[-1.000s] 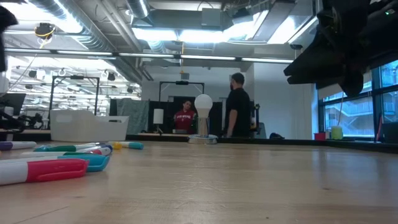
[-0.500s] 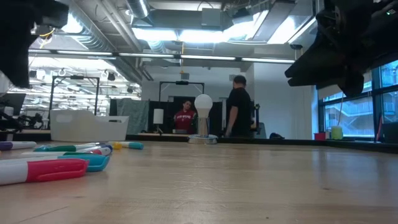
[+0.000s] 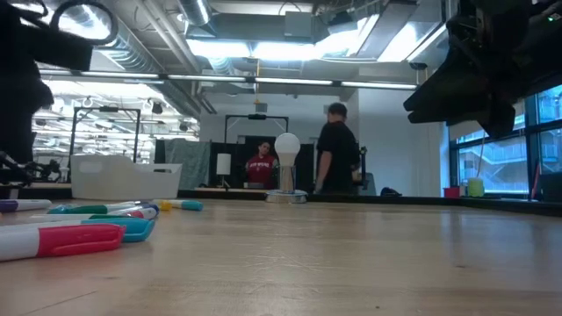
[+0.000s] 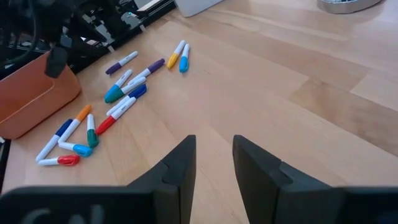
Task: Pick & Place Markers
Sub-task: Put the dark blue and white highlighter pen into the orange bin
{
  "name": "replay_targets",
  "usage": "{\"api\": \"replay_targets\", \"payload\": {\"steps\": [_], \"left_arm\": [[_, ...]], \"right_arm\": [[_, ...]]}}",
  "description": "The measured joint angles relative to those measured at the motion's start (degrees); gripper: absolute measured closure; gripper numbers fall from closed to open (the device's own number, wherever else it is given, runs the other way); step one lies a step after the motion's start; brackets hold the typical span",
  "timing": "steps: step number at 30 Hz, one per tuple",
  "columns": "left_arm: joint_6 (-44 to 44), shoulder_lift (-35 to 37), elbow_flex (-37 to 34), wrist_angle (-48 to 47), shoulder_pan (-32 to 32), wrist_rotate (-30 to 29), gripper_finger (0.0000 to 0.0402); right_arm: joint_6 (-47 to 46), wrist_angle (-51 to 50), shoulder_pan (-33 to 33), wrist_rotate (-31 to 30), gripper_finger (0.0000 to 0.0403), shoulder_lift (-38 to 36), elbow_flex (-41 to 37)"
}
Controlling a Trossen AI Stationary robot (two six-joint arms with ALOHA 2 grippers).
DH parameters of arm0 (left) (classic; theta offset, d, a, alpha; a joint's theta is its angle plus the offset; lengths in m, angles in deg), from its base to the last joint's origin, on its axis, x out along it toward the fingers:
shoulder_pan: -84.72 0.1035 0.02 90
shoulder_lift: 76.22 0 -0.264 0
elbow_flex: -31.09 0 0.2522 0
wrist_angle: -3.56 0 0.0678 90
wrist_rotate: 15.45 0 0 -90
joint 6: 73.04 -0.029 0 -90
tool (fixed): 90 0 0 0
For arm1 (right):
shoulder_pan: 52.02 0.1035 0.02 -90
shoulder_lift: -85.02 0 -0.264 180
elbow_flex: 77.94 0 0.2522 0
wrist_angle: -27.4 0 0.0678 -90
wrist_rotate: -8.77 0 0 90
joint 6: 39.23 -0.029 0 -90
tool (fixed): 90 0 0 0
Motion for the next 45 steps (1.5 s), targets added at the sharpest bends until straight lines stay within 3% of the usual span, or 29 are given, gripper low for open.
{"api": "replay_targets", "payload": {"steps": [3, 7, 14, 19, 25, 31, 39, 45], "left_arm": [[0.43, 0.16, -2.31, 2.24, 0.8, -0.65, 0.0257], [3.04, 1.86, -8.35, 7.1, 1.6, 2.9, 0.0258], [15.96, 3.61, -16.61, 13.13, 1.76, 7.47, 0.0258], [14.61, 3.84, -16.14, 13.27, 1.78, 6.82, 0.0258], [12.41, 6.85, -13.26, 11.34, 1.78, 3.04, 0.0258], [15.63, 8.79, -12.4, 9.75, 0.75, -2.85, 0.0258], [15.01, 4.85, -12.4, 12.04, 2.41, -1.41, 0.0258], [5.87, 1.91, -12.33, 17.64, 3.88, 2.31, 0.0263]], "right_arm": [[0.07, 0.02, 0.0, -0.04, 0.0296, 0.0, 0.02], [0.41, -0.06, 0.0, -0.04, 0.0296, 0.0, 0.01], [0.44, -0.97, -0.02, -0.09, 0.0296, 0.0, 0.0], [0.22, -0.95, -0.02, -0.09, 0.0296, 0.0, 0.0], [-0.69, -0.92, -0.02, -0.11, 0.0296, 0.0, 0.0], [-0.71, -0.94, -0.02, -0.08, 0.0296, 0.0, 0.0], [-0.83, -0.95, -0.02, 0.04, 0.0296, 0.01, 0.01], [-0.85, -0.95, -0.02, 0.04, 0.0296, 0.02, 0.0]]}}
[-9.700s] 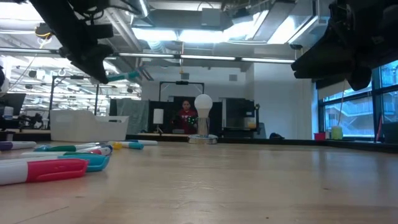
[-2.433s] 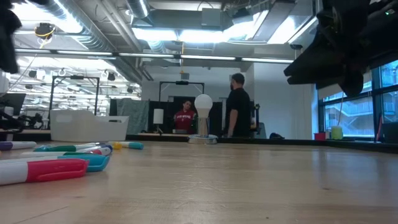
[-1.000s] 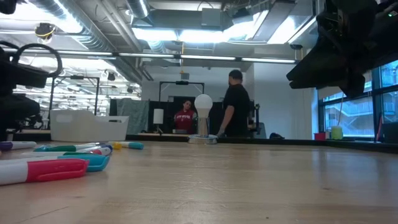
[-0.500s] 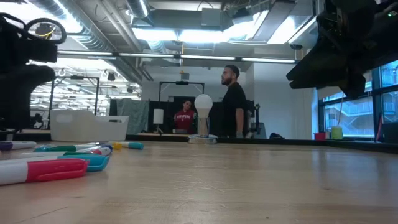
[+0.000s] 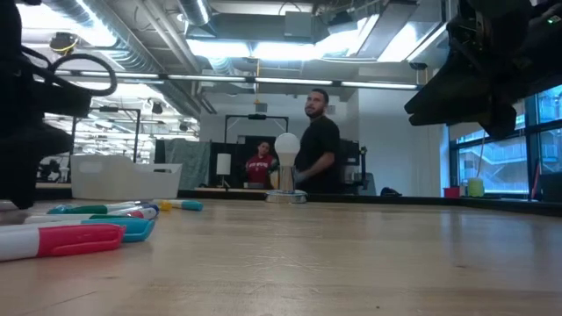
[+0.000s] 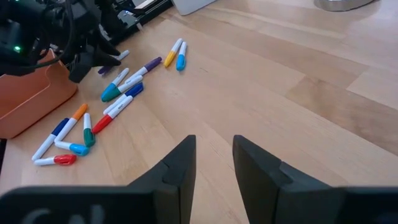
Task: Pick & Place Markers
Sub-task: Put the dark blue and white highlighter pen into the orange bin
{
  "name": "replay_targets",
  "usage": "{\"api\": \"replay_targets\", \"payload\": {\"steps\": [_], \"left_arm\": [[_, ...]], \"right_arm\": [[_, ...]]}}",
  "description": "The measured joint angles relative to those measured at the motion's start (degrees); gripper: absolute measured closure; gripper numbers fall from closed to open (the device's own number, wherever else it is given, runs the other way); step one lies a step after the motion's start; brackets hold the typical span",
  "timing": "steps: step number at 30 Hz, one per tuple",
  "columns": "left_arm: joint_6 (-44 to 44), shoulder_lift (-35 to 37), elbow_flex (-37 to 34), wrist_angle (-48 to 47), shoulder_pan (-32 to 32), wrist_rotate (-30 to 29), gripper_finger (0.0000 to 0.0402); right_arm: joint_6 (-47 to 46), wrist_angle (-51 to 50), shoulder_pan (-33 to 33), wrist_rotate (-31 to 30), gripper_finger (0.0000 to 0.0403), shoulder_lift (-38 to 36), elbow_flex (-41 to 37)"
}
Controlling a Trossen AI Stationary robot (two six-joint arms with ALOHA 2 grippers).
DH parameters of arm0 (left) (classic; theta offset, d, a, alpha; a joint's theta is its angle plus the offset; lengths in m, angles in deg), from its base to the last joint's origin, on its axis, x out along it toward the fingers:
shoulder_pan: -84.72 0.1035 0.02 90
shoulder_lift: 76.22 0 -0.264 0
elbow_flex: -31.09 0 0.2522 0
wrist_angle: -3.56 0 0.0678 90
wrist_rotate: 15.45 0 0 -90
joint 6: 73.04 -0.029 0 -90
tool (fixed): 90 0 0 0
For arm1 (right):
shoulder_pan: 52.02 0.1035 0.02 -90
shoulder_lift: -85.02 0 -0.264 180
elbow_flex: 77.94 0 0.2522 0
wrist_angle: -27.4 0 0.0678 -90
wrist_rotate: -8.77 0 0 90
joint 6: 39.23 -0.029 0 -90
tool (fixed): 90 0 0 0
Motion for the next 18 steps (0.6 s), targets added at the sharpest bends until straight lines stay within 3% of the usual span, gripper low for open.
{"api": "replay_targets", "payload": {"steps": [8, 14, 18], "left_arm": [[-7.51, -1.98, 0.12, 4.3, 1.98, -1.21, 0.0293], [-19.16, -1.78, 0.03, 7.89, 1.99, -1.57, 0.0364], [-20.2, -2.11, 1.83, 5.46, 2.0, -0.69, 0.0395]], "right_arm": [[-0.26, 0.0, 0.0, -0.02, 0.0296, 0.05, 0.0], [-0.79, 0.31, -0.08, -0.09, 0.0296, 2.29, 0.02], [-2.99, 0.5, -0.74, 0.61, 0.0296, 3.98, 0.01]]}}
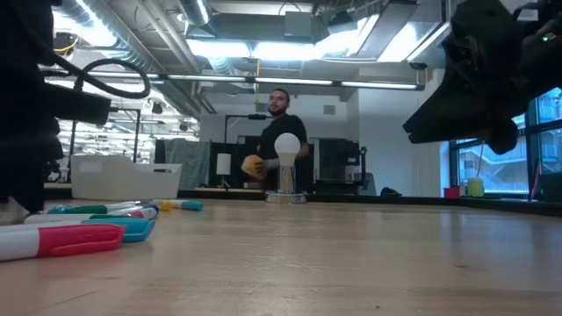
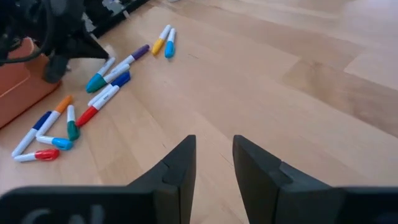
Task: Pick & Place Markers
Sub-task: Put the dark blue and white highlighter pen into the orange bin, then put the light blue and white highlighter pen into the orange bin
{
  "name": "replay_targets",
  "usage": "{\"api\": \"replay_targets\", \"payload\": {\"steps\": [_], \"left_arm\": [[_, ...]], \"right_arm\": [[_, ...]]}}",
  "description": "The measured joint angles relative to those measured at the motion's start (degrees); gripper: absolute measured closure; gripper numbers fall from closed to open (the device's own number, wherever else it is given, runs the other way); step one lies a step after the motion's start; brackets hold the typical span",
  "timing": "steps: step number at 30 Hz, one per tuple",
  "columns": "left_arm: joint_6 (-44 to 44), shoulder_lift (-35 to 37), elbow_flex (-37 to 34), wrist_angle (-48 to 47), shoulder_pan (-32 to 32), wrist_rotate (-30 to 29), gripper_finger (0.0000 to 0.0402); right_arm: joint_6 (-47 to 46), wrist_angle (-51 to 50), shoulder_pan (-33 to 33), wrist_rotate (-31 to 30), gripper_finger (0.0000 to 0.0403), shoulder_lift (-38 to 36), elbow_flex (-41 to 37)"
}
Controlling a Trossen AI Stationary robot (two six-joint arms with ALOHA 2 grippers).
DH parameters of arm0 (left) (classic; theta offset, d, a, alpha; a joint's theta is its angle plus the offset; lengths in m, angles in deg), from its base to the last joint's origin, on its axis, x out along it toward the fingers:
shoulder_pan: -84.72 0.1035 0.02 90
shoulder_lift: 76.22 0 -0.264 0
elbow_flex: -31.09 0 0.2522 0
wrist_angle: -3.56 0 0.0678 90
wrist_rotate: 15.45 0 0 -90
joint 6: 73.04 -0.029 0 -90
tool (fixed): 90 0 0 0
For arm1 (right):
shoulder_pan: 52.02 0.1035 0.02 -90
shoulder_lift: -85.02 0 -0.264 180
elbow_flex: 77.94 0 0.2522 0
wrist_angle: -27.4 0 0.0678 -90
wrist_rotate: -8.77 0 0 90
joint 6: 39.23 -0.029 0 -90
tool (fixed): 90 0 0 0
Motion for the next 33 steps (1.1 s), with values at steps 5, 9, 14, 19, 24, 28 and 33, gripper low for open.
{"api": "replay_targets", "payload": {"steps": [5, 9, 14, 19, 24, 28, 33], "left_arm": [[0.2, 0.23, 5.57, -15.2, -1.02, 2.32, 0.0398], [2.51, 0.88, 14.55, -29.04, -4.55, 1.81, 0.0399], [0.12, 1.29, 24.3, -34.13, -10.14, 6.86, 0.04], [-2.86, 1.27, 26.27, -27.69, -13.87, 23.39, 0.0399], [-1.32, 1.27, 26.32, -25.85, -17.45, 30.25, 0.04], [-2.86, 1.27, 26.32, -22.53, -19.47, 29.73, 0.0399], [-5.35, 1.27, 26.36, -26.09, -18.31, 19.37, 0.0395]], "right_arm": [[-0.25, 1.29, -1.49, 2.14, 0.0296, 1.29, -0.01], [-0.25, 2.02, -2.58, 3.67, 0.0296, 1.89, -0.01], [-0.27, 2.7, -2.77, 4.89, 0.0296, 2.66, -0.01], [-0.25, 3.87, -2.76, 6.47, 0.0296, 2.68, -0.01], [0.23, 3.87, -2.76, 6.83, 0.0296, 2.68, 0.0], [1.03, 3.87, -2.76, 6.84, 0.0296, 2.68, -0.01], [1.06, 3.85, -2.76, 6.8, 0.0296, 2.68, -0.01]]}}
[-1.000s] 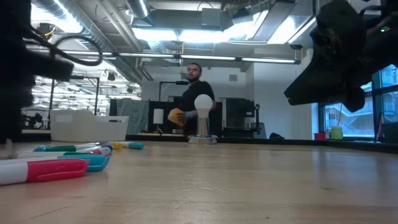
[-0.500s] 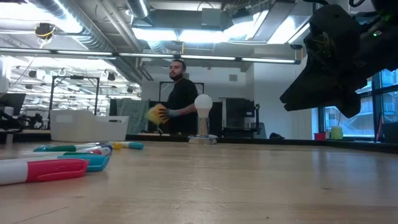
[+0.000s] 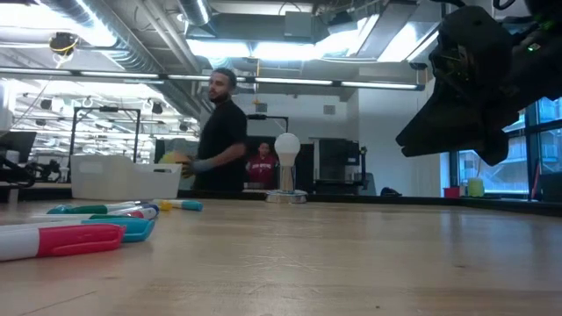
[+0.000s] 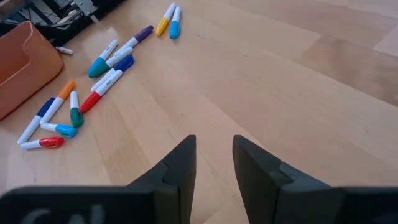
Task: Pick & Place Markers
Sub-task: Put the light blue and white highlighter pen into the orange bin
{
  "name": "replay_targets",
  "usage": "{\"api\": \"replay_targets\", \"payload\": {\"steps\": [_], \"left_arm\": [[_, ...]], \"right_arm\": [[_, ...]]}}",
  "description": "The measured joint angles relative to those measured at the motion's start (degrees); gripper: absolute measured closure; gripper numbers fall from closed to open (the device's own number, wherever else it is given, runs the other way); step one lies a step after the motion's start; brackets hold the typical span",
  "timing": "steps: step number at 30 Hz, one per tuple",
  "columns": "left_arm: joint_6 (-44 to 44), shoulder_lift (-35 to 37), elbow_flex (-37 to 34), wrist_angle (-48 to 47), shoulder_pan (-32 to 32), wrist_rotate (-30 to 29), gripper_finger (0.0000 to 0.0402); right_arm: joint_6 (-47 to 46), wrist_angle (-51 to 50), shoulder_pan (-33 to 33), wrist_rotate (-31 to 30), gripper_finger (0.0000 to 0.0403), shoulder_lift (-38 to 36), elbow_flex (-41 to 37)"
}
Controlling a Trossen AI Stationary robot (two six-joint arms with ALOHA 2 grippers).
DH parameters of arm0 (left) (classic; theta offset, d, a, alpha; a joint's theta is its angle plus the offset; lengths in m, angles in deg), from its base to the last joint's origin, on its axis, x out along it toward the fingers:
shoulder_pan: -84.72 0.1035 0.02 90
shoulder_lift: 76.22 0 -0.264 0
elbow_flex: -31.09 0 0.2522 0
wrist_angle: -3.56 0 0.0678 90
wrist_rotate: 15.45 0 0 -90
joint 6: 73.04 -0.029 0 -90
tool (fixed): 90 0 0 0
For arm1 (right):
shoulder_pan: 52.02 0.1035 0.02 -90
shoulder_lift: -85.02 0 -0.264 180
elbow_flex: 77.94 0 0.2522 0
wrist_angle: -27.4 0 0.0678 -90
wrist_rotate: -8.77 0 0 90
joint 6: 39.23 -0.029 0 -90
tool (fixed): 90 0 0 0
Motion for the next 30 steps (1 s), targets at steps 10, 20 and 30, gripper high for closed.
{"api": "replay_targets", "payload": {"steps": [10, 20, 30], "left_arm": [[-4.44, 0.96, -2.59, -5.2, 15.07, -32.84, 0.0343], [-64.42, 0.9, -13.23, 24.91, 41.34, -36.45, 0.0341], [-84.8, 0.9, -17.64, 51.39, 57.63, -4.48, 0.0304]], "right_arm": [[0.16, 0.48, -1.64, -0.44, 0.0296, -0.02, 0.01], [5.81, 0.52, -3.32, 0.61, 0.0296, -0.03, 0.0], [9.02, 0.85, -4.22, 5.51, 0.0296, -0.04, 0.02]]}}
